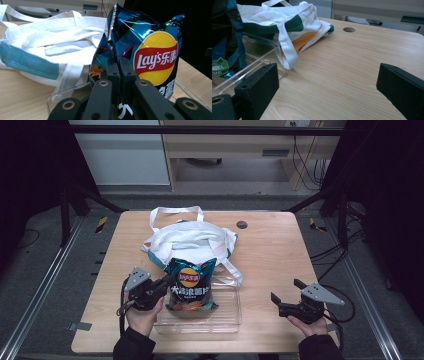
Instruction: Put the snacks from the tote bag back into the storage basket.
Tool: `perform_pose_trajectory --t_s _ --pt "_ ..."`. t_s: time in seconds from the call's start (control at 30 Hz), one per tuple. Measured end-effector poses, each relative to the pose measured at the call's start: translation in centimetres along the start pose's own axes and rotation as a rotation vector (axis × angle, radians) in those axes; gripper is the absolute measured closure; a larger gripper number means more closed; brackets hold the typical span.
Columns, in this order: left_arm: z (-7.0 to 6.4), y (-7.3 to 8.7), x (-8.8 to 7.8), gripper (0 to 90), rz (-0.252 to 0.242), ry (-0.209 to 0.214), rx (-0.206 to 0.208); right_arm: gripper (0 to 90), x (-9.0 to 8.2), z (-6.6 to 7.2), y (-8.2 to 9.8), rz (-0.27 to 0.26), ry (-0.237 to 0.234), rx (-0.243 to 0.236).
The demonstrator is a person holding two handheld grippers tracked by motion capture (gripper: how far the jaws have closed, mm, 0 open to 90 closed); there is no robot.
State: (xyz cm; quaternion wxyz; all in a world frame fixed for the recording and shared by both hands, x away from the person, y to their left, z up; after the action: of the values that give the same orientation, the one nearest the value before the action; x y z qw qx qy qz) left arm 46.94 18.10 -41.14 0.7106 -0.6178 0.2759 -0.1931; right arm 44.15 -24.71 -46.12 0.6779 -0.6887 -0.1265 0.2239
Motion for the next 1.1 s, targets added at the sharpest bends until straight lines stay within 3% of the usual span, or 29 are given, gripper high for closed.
perform_pose_trajectory --t_s 0.57,0.87,1.1 --pt "0.53 0.28 0.72 81.4 0.0 -0.005 0.006 4.8 0.13 0.04 0.06 0.005 -0.003 -0.002" --pt "0.57 0.13 0.44 66.5 -0.003 0.005 0.04 4.7 0.08 0.04 0.04 0.004 -0.003 -0.001" --pt "0.52 -0.18 -0.15 60.7 -0.015 0.038 0.048 4.7 0.03 0.04 0.02 0.005 -0.003 0.003"
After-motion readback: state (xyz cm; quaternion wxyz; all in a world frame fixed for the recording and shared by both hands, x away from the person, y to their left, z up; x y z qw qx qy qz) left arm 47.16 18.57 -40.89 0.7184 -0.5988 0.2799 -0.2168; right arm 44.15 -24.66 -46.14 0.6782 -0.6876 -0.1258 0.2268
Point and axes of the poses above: each handheld gripper's, and its own axes: x roughly forward along the jaws, y roughly out of its underside, z roughly to its left, the point moved 4 cm from there along x, roughly forward along the jaws, and after that the axes turned 12 degrees about -z, right-handed, at the moved point
